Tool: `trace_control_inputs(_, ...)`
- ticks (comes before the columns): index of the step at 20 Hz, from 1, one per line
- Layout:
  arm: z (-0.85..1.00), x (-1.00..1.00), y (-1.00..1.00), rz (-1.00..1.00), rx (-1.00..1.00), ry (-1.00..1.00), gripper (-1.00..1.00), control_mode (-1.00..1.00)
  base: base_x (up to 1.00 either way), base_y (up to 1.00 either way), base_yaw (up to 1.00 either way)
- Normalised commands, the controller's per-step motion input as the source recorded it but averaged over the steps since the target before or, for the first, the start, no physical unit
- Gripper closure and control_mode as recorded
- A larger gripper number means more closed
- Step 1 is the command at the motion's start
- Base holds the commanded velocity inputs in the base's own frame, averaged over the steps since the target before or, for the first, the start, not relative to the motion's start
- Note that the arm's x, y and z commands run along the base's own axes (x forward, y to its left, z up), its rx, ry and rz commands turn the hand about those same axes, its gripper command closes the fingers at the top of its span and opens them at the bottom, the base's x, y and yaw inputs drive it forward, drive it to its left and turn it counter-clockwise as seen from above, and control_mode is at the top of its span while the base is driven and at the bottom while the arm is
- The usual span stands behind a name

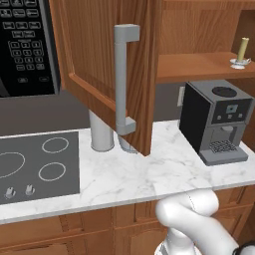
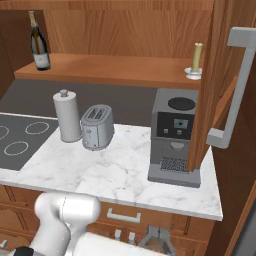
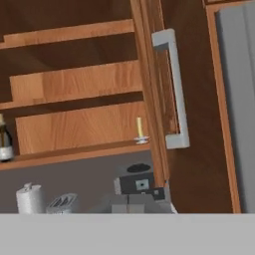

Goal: Get the candle and the wine from the cabinet and move them to the dining counter.

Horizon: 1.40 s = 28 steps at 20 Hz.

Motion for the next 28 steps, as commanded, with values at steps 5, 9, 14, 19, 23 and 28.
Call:
trace_control_inputs(5, -0.1, -0.04, 1.0, -0.01, -0.07, 0.03, 1.0, -1.0, 0.0, 0.0, 0.0)
trace_control_inputs(9, -0.05, 0.34, 1.0, -0.05, -0.09, 0.0, 1.0, -1.0, 0.0, 0.0, 0.0)
trace_control_inputs(14, -0.05, 0.54, 1.0, -0.09, -0.11, 0.0, 1.0, -1.0, 0.0, 0.0, 0.0)
trace_control_inputs(19, -0.01, 0.9, 0.91, -0.13, -0.06, 0.0, 1.0, -1.0, 0.0, 0.0, 0.0)
trace_control_inputs(23, 0.0, 1.0, 0.38, -0.2, 0.0, 0.0, 1.0, -1.0, 0.0, 0.0, 0.0)
trace_control_inputs(28, 0.02, 1.0, 0.03, -0.24, 0.02, 0.02, 1.0, -1.0, 0.0, 0.0, 0.0)
